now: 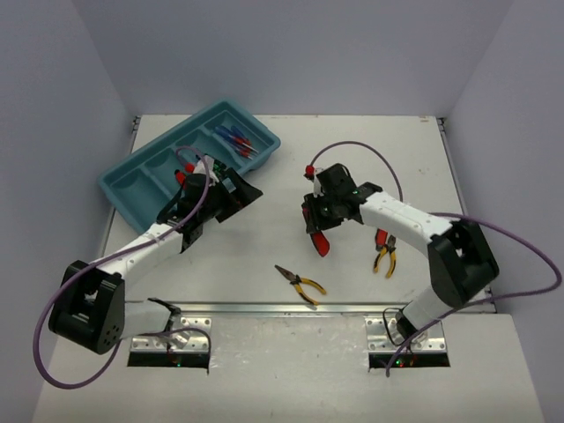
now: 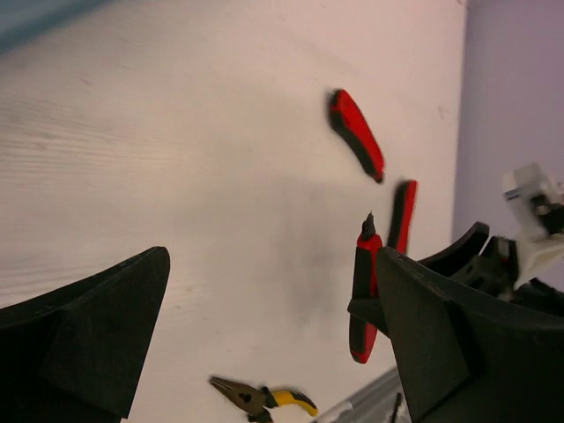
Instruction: Sort the tools into containers
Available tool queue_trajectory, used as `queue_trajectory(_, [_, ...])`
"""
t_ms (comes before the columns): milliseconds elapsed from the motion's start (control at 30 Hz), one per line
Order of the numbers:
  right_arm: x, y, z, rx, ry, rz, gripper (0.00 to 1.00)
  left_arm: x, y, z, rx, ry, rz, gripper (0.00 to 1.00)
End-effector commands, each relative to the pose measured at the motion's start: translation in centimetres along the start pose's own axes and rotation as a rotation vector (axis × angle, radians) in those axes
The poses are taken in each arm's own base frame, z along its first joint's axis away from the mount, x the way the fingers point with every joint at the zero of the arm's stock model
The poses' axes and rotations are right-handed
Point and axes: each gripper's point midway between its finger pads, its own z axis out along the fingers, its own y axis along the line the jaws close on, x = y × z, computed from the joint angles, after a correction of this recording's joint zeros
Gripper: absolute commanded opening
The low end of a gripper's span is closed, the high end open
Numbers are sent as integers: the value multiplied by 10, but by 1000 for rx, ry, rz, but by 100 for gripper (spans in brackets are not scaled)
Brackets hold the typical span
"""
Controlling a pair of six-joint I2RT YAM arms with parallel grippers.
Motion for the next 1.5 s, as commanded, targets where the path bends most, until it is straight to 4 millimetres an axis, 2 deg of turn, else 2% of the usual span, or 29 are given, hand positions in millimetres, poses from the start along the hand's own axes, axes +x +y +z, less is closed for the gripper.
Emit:
queue_trajectory(0, [-63, 69, -45, -325, -266, -61, 0, -8, -129, -27, 488, -54, 58, 99])
queue_trajectory(67, [-68, 75, -53, -349, -283, -50, 0, 3, -145, -29, 522, -43, 84, 97])
queue_trajectory(133, [-74, 81, -64, -371, -296, -33, 0, 13, -157, -24, 537, -23, 117, 90])
queue_trajectory(233, [-78, 86, -73, -396, -323, -24, 0, 20, -156, -14, 517, -1, 114, 82])
queue_trajectory(333, [-85, 90, -86, -407, -362, -26, 0, 25, -151, -6, 486, 20, 104, 63])
queue_trajectory(433, [-90, 93, -93, -418, -379, -27, 0, 32, -145, 4, 449, 53, 103, 49])
queue_trajectory(467, [-93, 94, -95, -423, -383, -27, 0, 34, -144, 6, 446, 63, 104, 48])
queue_trajectory(600, [-99, 95, -99, -420, -403, -17, 0, 41, -148, 8, 452, 84, 110, 49])
queue_trajectory(633, [-101, 94, -99, -412, -411, -13, 0, 41, -148, 9, 445, 88, 114, 55])
queue_trajectory(700, [-103, 91, -100, -390, -425, 2, 0, 40, -146, 10, 421, 84, 119, 82])
queue_trajectory(767, [-103, 82, -99, -346, -436, 24, 0, 37, -144, 7, 407, 68, 121, 93])
queue_trajectory(900, [-103, 71, -99, -282, -448, 51, 0, 21, -145, -5, 390, -5, 112, 95])
queue_trajectory(1167, [-105, 65, -102, -248, -449, 71, 0, -1, -146, -38, 437, -147, 33, 95])
queue_trajectory(1267, [-106, 73, -106, -289, -456, 60, 0, -4, -140, -37, 392, -157, 18, 95])
queue_trajectory(1467, [-110, 96, -118, -415, -470, 12, 0, 8, -138, -24, 392, -100, 16, 92])
